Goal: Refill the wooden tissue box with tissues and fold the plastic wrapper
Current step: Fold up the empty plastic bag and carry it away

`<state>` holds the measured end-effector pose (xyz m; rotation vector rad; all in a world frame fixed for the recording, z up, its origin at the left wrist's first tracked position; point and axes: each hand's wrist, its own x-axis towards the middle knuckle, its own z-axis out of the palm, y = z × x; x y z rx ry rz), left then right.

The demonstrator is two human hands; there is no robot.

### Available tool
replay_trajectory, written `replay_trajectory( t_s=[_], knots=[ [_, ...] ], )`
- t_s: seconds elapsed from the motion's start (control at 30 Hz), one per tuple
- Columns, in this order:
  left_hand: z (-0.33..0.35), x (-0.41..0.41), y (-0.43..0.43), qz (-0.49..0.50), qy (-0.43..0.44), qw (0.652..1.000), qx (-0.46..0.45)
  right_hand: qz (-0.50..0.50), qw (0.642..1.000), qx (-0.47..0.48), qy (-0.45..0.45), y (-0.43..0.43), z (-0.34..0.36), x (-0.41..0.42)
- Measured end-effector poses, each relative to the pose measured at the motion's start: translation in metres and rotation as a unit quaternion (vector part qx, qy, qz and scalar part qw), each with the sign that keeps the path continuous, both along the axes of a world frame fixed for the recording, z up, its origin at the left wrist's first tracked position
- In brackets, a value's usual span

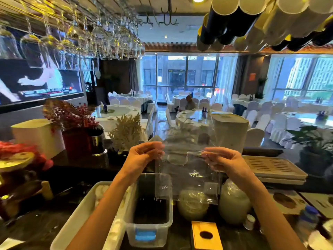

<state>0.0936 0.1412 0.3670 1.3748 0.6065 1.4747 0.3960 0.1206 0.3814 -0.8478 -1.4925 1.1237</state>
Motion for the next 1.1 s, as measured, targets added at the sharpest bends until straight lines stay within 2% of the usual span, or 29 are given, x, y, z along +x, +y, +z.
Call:
replay_trajectory(
  t_s=[0.17,0.27,0.37,0.43,0.53,0.6,0.67,0.73,0.8,0.83,0.87,0.97,1.1],
  knots=[
    [0.008,0.005,0.005,-0.006,0.015,0.995,0.096,-0.033,0.999,0.043,0.000,0.003,0.011,0.003],
    [0.009,0.001,0.003,-0.044,0.070,0.989,0.120,-0.035,0.997,0.063,0.005,0.005,0.019,0.004],
    [0.019,-0.010,-0.005,-0.072,0.099,0.985,0.119,-0.039,0.993,0.104,-0.030,0.007,0.030,0.002],
    [0.031,-0.014,-0.011,-0.050,0.171,0.976,0.125,-0.025,0.988,0.132,-0.077,0.008,0.042,-0.002],
    [0.040,-0.004,-0.016,-0.060,0.354,0.929,0.092,0.029,0.969,0.161,-0.185,0.008,0.071,-0.023],
    [0.038,0.009,-0.020,-0.074,0.378,0.920,0.073,0.064,0.945,0.185,-0.261,0.008,0.088,-0.045],
    [0.030,0.015,-0.022,-0.043,0.355,0.931,0.072,0.121,0.929,0.169,-0.307,0.011,0.101,-0.055],
    [0.019,0.013,-0.025,0.011,0.294,0.954,0.050,0.132,0.947,0.122,-0.266,0.014,0.104,-0.048],
    [0.005,0.008,-0.030,0.065,0.208,0.976,0.020,0.054,0.992,0.078,-0.088,0.007,0.091,-0.039],
    [-0.001,0.006,-0.033,0.087,0.163,0.983,-0.003,0.016,0.999,0.041,-0.005,0.003,0.074,-0.040],
    [-0.008,0.005,-0.036,0.098,0.127,0.987,-0.027,-0.009,0.999,-0.004,0.038,-0.003,0.052,-0.044],
    [-0.023,0.003,-0.048,0.086,0.042,0.990,-0.100,0.023,0.992,-0.123,0.022,-0.026,-0.024,-0.081],
    [-0.044,-0.003,-0.061,0.017,0.059,0.985,-0.164,-0.010,0.995,-0.086,-0.039,-0.040,-0.066,-0.121]
  ],
)
